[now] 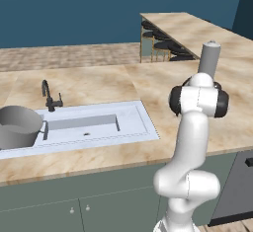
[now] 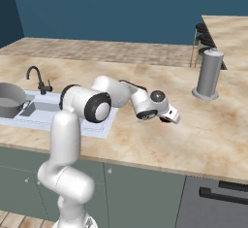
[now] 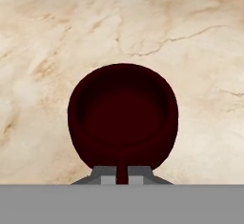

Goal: Place the pot in the left basin and the mug in the right basin of the sink.

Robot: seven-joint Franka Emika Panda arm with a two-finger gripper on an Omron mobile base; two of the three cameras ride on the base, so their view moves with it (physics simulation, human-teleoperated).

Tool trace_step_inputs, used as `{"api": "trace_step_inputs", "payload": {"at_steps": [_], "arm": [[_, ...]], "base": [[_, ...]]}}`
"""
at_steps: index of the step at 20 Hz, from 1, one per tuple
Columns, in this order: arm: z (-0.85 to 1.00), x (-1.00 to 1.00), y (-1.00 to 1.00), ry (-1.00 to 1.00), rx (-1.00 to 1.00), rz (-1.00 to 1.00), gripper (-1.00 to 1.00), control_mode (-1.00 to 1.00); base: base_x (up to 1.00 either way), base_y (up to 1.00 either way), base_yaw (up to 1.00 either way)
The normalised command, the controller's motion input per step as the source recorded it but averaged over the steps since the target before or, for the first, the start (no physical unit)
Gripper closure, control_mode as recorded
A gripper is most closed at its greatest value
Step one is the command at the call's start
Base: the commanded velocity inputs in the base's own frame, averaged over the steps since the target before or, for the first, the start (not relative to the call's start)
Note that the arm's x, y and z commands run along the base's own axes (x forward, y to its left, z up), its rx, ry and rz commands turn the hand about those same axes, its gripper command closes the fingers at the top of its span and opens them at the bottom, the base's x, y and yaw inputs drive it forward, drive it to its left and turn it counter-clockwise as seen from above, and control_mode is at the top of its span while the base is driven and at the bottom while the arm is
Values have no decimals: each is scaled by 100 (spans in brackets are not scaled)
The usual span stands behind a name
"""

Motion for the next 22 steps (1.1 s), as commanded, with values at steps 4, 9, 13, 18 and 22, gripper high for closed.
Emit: {"api": "trace_step_inputs", "payload": {"at_steps": [4, 9, 13, 18, 22], "arm": [[8, -7, 67, -3, 0, 0, 100, -100], [0, -5, 80, 0, -1, 1, 100, -100], [8, -10, 79, -3, -3, 0, 100, -100], [20, -1, 68, -2, 0, 1, 100, -100], [10, 0, 64, 0, 0, 2, 100, -100]], "base": [[0, 0, 0], [0, 0, 0], [0, 0, 0], [0, 0, 0], [0, 0, 0]]}}
